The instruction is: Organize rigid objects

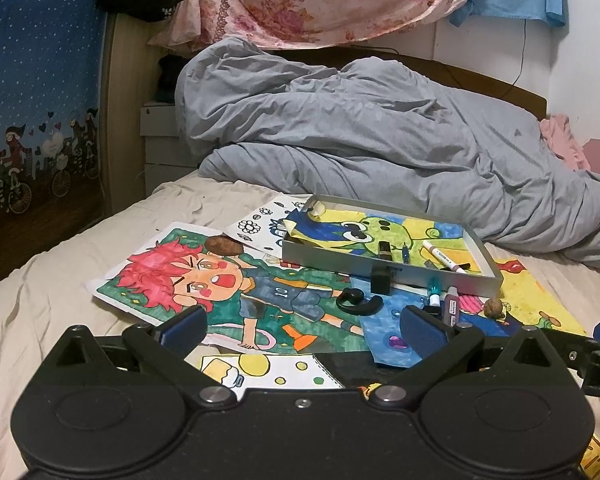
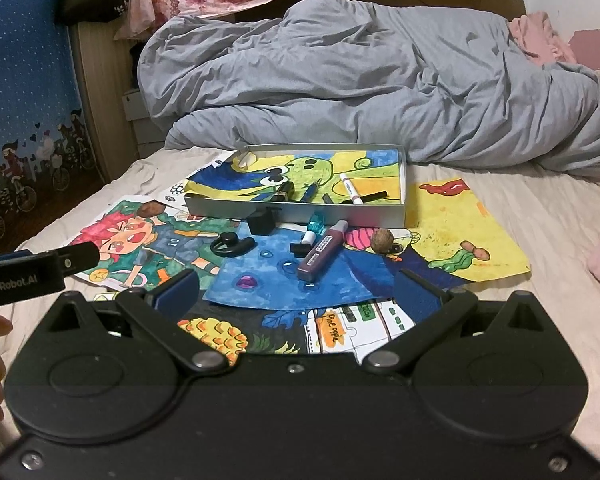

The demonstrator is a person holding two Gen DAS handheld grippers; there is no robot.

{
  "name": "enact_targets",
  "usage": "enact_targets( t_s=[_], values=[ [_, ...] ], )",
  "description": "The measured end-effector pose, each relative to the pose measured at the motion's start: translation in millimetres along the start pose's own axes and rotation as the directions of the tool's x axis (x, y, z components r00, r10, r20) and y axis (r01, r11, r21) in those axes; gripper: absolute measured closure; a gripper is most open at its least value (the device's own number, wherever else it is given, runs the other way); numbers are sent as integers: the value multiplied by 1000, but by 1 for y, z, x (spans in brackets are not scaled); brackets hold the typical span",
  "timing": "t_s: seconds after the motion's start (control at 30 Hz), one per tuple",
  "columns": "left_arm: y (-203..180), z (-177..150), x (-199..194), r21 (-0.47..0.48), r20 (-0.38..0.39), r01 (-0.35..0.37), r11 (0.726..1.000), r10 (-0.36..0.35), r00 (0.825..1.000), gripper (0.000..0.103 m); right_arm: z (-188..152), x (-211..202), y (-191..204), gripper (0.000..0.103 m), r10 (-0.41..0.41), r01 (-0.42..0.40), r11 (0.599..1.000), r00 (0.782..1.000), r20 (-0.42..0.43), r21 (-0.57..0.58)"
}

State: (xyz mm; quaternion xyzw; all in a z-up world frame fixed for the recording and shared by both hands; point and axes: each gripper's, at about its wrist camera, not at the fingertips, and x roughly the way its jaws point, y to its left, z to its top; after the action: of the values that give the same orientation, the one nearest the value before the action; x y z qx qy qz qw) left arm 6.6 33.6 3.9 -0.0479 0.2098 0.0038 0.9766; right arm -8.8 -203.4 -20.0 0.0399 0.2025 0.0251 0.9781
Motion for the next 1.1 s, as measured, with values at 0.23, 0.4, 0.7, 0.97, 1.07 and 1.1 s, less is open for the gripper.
enact_targets(
  t_s=[0.23,0.4,0.7,0.97,1.07,1.1],
  values=[
    [0,0,1,1,-1,0,1000,0,1000,1,0,1,0,0,-1,1,1000,1000,1,1],
    [0,0,1,3,0,0,1000,0,1000,1,0,0,-1,0,0,0,1000,1000,1,0],
    [-1,0,1,3,-1,-1,1000,1,1000,1,-2,2,-1,0,-2,2,1000,1000,-1,0],
    [-1,0,1,3,-1,-1,1000,1,1000,1,-2,2,-1,0,-2,2,1000,1000,-1,0],
    [-1,-1,1,3,-1,-1,1000,1,1000,1,-1,2,-1,0,-2,2,1000,1000,-1,0],
    [0,-1,1,3,-1,-1,1000,1,1000,1,-1,2,-2,0,-2,2,1000,1000,-2,0]
  ],
)
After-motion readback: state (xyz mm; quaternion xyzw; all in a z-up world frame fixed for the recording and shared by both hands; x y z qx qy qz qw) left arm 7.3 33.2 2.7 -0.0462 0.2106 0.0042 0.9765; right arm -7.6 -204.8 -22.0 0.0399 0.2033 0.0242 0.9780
